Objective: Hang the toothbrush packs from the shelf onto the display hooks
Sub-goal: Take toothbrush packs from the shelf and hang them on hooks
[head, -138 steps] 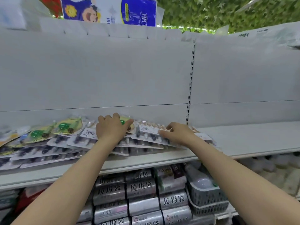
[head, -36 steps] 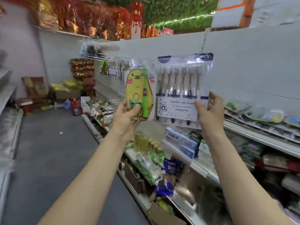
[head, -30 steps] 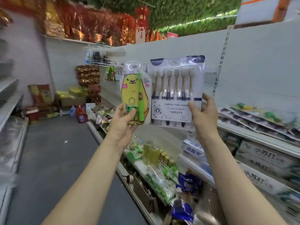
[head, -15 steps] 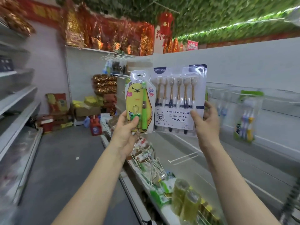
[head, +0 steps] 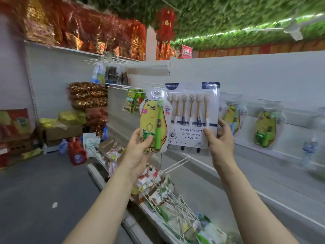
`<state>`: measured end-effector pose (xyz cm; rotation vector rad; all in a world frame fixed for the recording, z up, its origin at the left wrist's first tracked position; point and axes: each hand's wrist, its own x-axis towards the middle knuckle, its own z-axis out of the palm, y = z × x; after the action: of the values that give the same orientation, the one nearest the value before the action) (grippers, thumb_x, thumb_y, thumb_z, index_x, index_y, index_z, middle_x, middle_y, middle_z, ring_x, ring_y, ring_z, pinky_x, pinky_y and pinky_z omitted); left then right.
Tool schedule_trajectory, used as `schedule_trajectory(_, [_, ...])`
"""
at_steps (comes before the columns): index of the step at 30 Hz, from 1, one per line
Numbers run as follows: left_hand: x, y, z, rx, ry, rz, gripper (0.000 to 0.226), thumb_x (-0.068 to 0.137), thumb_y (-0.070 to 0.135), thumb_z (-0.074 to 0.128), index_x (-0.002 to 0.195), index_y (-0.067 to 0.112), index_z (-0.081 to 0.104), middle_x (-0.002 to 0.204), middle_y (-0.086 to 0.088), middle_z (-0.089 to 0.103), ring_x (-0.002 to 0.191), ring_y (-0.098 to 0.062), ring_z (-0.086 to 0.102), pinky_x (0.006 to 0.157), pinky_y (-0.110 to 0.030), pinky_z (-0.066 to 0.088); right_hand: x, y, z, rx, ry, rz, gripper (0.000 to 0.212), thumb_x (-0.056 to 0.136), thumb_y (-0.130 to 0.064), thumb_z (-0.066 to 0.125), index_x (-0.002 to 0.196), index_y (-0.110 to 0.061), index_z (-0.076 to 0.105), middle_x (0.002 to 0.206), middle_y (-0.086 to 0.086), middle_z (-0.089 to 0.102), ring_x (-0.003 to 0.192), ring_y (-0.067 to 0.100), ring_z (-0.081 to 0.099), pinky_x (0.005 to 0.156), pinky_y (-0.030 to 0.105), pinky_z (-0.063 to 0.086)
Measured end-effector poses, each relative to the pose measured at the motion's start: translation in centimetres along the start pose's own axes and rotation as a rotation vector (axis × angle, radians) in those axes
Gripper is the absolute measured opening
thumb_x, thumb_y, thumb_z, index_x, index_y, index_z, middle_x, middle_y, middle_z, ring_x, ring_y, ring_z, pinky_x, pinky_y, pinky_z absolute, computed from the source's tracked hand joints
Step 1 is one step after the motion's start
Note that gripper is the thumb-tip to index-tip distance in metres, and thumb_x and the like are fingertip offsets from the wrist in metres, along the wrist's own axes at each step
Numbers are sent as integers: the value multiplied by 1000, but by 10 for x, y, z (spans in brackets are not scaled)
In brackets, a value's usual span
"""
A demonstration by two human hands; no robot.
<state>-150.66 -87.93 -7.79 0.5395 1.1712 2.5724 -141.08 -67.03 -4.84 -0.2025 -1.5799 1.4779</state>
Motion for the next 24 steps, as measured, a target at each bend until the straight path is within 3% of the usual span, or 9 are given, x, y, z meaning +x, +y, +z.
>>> schedule_trajectory(3, [54, 17, -32, -9, -4, -30, 36, 92, 0, 58, 122, 19, 56, 114, -10, 70, 98, -26, 69, 82, -40, 53, 23, 24, 50, -39, 14, 8, 45, 94, -4, 64, 133, -19, 47, 108, 4, 68, 85, 7, 71, 66, 22, 59])
schedule_trajectory(6, [104, 15, -61, -23, -15, -89, 35, 93, -1, 55, 121, 18, 55, 116, -13, 69, 100, -28, 67, 83, -41, 53, 45, 58, 88, -80, 27, 33, 46, 94, -4, 64, 135, -16, 47, 109, 4, 68, 78, 3, 70, 62, 18, 56])
schedule_trajectory(9, [153, 10, -88, -31, -33, -123, 38, 92, -2, 55, 125, 17, 53, 117, -14, 68, 101, -30, 66, 91, -46, 51, 70, 93, 124, -80, 46, 40, 43, 93, -4, 64, 131, -18, 49, 108, 6, 69, 78, 6, 72, 62, 21, 57])
schedule_trajectory(14, [231, 6, -117, -78, -24, -117, 33, 93, -1, 54, 120, 18, 55, 116, -14, 68, 97, -28, 66, 91, -43, 50, 114, 153, 179, -46, 40, 62, 45, 93, -8, 66, 133, -19, 49, 113, 6, 70, 93, 18, 72, 74, 35, 62])
schedule_trajectory(18, [289, 14, -139, -90, -36, -125, 32, 94, -2, 52, 118, 19, 55, 114, -13, 66, 97, -27, 64, 93, -42, 48, 151, 187, 224, -37, 10, 73, 40, 91, -12, 68, 123, -31, 53, 119, 3, 68, 105, 20, 69, 89, 45, 59])
schedule_trajectory(22, [343, 20, -164, -105, -38, -129, 36, 90, -3, 54, 119, 19, 55, 114, -14, 68, 98, -27, 65, 97, -44, 46, 187, 209, 265, -37, 25, 71, 41, 91, -14, 69, 123, -33, 51, 121, 5, 68, 103, 18, 70, 89, 46, 59])
schedule_trajectory(24, [367, 19, -173, -105, -64, -131, 42, 85, -3, 58, 120, 18, 53, 112, -15, 69, 96, -28, 66, 92, -44, 49, 203, 220, 282, -58, 52, 47, 44, 89, -20, 71, 119, -45, 51, 128, 3, 65, 114, 21, 65, 97, 51, 54])
